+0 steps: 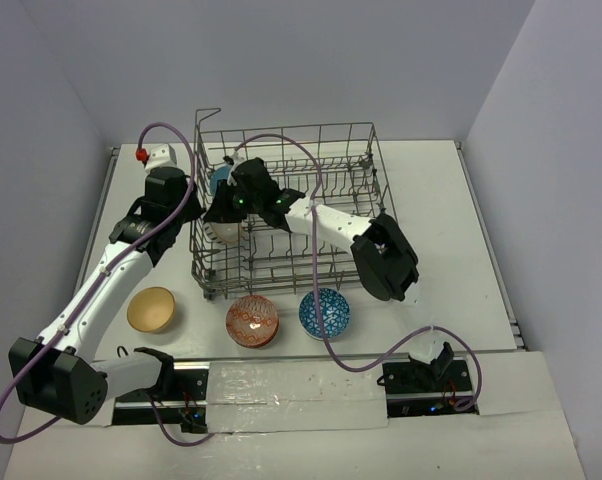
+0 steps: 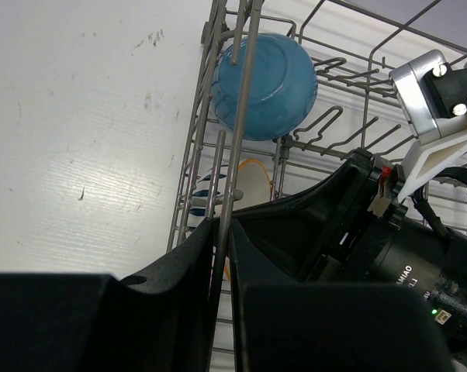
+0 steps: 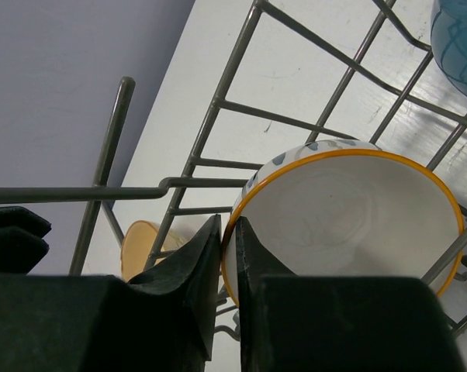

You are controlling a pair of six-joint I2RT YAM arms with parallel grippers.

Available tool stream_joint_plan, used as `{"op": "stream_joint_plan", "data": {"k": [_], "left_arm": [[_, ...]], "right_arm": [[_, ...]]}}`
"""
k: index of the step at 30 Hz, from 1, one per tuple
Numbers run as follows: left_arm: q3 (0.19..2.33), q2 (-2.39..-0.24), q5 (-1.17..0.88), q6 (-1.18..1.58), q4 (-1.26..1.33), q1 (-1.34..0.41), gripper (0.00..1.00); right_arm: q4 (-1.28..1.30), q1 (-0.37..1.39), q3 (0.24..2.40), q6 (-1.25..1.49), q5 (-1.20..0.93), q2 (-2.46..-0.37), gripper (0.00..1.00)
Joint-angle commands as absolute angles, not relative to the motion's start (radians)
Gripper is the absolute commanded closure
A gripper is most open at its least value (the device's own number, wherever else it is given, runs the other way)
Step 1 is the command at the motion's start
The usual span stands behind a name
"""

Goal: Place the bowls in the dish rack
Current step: Turn the bowl upside down over the dish rack.

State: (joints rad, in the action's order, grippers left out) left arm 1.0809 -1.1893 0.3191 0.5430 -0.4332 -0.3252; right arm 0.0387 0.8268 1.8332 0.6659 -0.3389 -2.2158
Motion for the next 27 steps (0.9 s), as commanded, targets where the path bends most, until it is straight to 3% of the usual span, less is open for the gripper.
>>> {"op": "stream_joint_plan", "data": {"k": [1,15,27], "left_arm": [[1.112,-1.177,0.325,0.554,-0.428,-0.328,0.83],[1.109,-1.172,0.327,0.552,-0.428,-0.328,0.82],[1.109,-1.175,0.324,0.552,-0.428,-0.328,0.82]], "right_arm": [[0.017,0.834,1.871,0.657,-0.348,-2.215,0.84],[0.015,0.818,1.796,0.63,-0.313,-2.135,0.85],[0.026,0.796,1.726,0.606,-0.268,-2.077,0.76]]}}
